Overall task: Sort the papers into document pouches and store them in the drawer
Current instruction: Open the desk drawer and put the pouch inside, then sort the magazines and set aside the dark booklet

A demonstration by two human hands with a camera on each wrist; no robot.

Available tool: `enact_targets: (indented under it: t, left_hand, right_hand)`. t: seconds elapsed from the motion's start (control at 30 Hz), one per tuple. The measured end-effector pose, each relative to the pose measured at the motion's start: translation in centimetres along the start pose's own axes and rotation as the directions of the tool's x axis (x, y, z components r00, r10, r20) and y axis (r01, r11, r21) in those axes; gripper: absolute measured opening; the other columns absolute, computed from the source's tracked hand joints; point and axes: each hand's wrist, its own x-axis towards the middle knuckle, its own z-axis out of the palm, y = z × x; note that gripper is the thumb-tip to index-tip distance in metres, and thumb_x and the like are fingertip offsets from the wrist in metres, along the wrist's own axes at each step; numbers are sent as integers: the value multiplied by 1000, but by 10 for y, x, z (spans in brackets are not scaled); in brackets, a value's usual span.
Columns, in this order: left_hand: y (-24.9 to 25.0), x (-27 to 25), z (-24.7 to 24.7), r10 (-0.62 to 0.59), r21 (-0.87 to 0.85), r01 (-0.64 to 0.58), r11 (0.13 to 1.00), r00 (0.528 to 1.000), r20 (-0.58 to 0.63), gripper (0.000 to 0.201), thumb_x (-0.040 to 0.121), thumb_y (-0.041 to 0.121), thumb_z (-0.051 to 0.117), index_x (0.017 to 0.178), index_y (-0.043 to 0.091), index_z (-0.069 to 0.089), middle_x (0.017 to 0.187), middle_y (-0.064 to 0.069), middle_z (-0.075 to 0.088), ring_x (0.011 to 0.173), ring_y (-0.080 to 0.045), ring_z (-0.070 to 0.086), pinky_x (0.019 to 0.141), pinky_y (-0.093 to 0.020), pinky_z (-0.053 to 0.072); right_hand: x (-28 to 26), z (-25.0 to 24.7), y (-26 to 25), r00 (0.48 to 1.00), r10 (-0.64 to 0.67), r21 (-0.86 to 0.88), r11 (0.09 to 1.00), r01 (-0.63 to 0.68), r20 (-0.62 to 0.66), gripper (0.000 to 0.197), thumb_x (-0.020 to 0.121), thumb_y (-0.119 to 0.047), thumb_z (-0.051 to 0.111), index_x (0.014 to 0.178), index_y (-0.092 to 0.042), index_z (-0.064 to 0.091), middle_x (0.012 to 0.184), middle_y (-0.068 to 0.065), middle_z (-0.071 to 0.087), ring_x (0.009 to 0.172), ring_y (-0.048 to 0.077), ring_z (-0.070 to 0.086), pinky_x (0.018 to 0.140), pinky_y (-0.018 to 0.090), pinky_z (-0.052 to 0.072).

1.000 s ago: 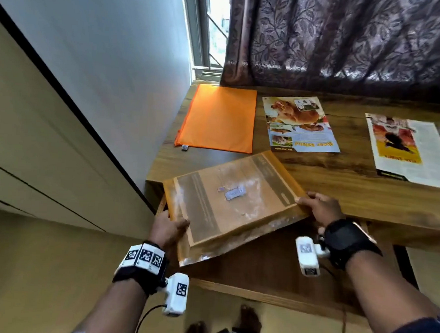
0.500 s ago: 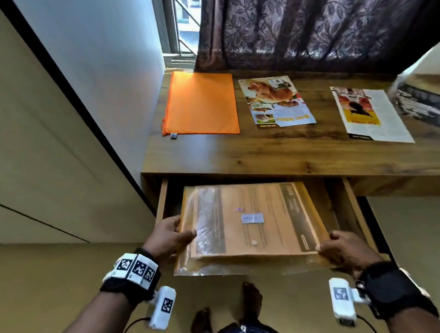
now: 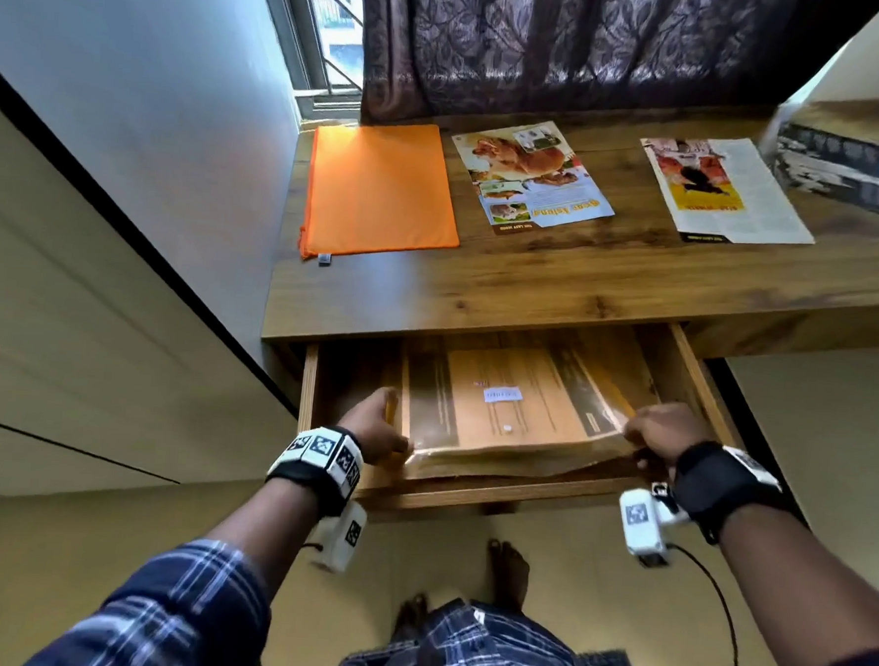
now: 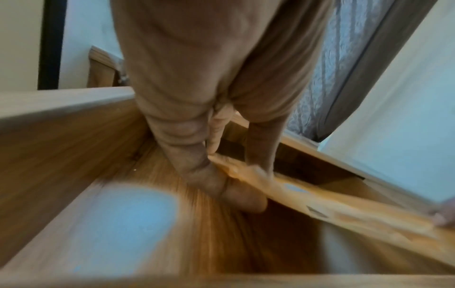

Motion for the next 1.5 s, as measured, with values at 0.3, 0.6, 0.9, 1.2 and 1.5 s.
enact_targets:
  t: [0.3,0.6,0.9,1.2,1.5]
  left_hand:
    - [1,16,11,-27,494,53,868,998,-59,89,77,20,83,151,22,33,153,-14,36,128,-34,53,103,-45,50]
    - [46,-26,67,313,578,-525,625,847,431,49,89,40,69,136,32,56,133,3,62,118,-19,59,96,-34,51]
    - [50,-16,90,464,642,-613,460,783,415,42,92,29,67,132,33,58,132,9,59,108,-12,61,86,-35,58]
    - [78,18,72,617,889,-283,361,787,0,109,78,39,79,158,36,5,162,-4,-32,149,-32,-27,122,-58,6]
    - [117,76,46,563,872,-161,462,813,-148,107,83,33,72,159,28,-4,162,-4,-31,149,-31,-28,122,-57,7]
  right_hand:
    - [23,4,-4,997,-49,-419,906,69,59,22,77,2,77,97,8,71,87,16,68,85,31,67,79,38,53]
    - [-13,0,13,783,-247,-245,859,449,572,30,87,-22,73,115,-27,67,112,-9,68,102,7,64,86,27,55]
    - [-5,3,14,583,-390,-387,475,790,713,31,85,-45,70,116,-42,66,136,-25,53,127,-1,47,109,40,41]
    - [40,21,-25,456,-691,-602,37,797,561,91,72,-47,81,149,-35,35,163,3,24,145,26,35,113,50,33]
    - [76,42,-105,463,-676,-681,-80,728,574,97,84,-21,69,158,-23,6,167,7,3,154,29,5,117,61,8]
